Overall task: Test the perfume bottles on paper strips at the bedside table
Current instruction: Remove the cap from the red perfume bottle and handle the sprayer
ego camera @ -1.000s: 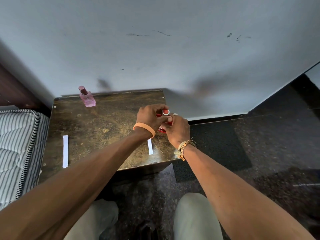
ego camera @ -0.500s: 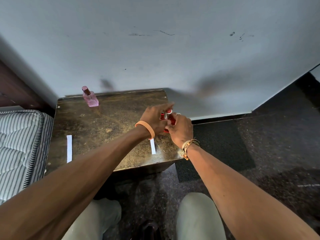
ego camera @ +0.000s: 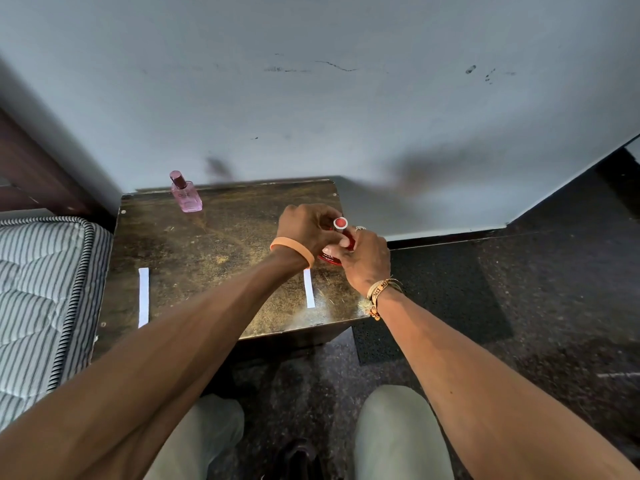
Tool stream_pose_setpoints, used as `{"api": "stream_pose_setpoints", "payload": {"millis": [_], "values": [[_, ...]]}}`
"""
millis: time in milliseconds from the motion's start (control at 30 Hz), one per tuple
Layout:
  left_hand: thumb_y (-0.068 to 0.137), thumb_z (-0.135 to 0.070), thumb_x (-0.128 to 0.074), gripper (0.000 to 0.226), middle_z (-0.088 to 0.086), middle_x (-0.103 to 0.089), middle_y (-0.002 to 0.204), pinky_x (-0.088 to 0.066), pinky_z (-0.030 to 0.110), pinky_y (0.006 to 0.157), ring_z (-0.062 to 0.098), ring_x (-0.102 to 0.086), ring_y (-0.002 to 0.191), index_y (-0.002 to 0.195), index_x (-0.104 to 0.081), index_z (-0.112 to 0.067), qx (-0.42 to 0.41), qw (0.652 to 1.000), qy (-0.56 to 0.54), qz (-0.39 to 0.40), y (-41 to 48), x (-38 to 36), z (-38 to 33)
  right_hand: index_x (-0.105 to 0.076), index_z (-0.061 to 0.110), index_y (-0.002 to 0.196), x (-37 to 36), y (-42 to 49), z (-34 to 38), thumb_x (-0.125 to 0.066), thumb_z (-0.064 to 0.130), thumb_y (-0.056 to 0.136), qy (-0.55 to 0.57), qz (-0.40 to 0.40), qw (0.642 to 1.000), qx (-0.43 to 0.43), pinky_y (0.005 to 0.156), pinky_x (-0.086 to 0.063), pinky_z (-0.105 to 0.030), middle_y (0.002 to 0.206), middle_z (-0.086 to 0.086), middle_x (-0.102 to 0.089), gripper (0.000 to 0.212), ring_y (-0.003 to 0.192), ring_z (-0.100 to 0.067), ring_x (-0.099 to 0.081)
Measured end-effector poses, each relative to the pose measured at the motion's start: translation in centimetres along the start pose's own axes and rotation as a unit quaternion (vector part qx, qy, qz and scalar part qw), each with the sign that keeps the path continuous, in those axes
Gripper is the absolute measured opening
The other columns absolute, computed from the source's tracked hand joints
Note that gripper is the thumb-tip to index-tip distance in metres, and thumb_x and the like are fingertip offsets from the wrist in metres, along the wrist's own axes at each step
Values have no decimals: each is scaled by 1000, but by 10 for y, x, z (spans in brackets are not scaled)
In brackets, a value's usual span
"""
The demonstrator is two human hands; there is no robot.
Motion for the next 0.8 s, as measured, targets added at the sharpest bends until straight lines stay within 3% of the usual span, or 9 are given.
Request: {"api": "stream_pose_setpoints", "payload": {"millis": [67,200,367,567,700,800], "values": [[60,-27,-88,38,-4,-75,90,-54,25,81,8,-69,84,96,-75,-20,8,1000,-8,-18,-2,-1,-1,-72,19,106,1,1,2,-76,31,83,-2,1,1000,3,73,-52,-27,92,-4,-74,26,87,-22,-69],[74,-13,-78,53,-3,-69,117,-48,24,96,11,-64,106,124,-63,-21,-21,998,4,52,-5,-5,-2,-71,18,109,0,0,1,-75,28,84,-4,1,1000,1,78,-55,-30,97,-4,-74,27,92,-22,-70],[71,-11,-79,36,-3,-74,101,-51,23,89,10,-68,93,106,-73,-20,-22,999,26,14,-3,-2,-1,-70,15,109,2,0,1,-74,30,84,-7,4,1000,4,78,-51,-28,97,-5,-74,29,93,-23,-69],[78,-9,-73,46,-2,-69,118,-46,26,100,13,-63,110,121,-65,-21,-41,997,31,51,-3,-5,-3,-70,16,108,1,0,1,-72,29,87,0,-1,1000,-4,81,-55,-32,98,-5,-74,26,94,-23,-69],[65,-25,-85,35,-3,-75,93,-54,28,83,11,-70,88,98,-74,-20,-4,1000,24,6,0,-3,2,-71,18,107,0,-1,1,-76,34,83,-5,2,1000,4,76,-52,-28,95,-4,-74,30,91,-22,-70],[64,-26,-86,42,-4,-74,98,-51,22,83,9,-68,91,104,-72,-21,-2,1000,19,9,-1,-3,0,-72,18,106,1,0,1,-76,31,82,-8,3,1000,8,76,-53,-29,94,-4,-75,27,90,-22,-70]]}}
Point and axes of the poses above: each hand's wrist, its own y-axis towards the middle knuckle, its own x-axis out of the back of the hand, z = x × y, the point moved 1 cm from there along y, towards the middle knuckle
